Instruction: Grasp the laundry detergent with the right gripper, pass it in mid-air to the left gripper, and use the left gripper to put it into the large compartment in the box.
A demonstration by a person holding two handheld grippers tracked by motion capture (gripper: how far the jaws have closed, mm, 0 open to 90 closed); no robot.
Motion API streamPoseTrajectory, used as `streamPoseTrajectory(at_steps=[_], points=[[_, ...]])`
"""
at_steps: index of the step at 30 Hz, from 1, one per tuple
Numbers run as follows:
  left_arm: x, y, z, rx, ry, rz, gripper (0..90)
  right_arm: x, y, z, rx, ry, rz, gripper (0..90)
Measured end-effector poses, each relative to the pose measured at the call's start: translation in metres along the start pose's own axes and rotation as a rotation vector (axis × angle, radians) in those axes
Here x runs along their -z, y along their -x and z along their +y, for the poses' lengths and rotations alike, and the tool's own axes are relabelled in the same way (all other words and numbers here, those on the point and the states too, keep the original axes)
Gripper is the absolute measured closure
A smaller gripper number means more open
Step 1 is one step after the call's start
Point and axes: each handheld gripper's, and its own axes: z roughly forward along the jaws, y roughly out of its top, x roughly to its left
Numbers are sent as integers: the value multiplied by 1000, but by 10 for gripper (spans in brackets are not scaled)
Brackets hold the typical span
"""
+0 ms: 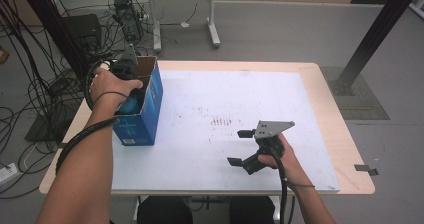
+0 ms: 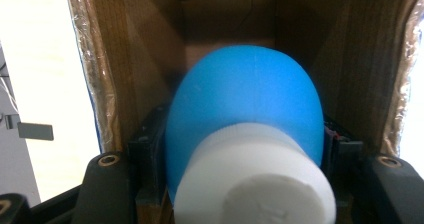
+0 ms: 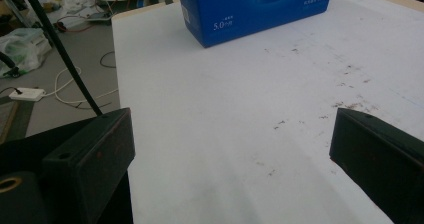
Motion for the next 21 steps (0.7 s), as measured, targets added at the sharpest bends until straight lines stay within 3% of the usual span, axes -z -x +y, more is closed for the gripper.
streamPoseTrajectory(at_steps=[21], points=[[0,0,0,4,-2,0,377,1,-1,2,5,-2,-5,42]])
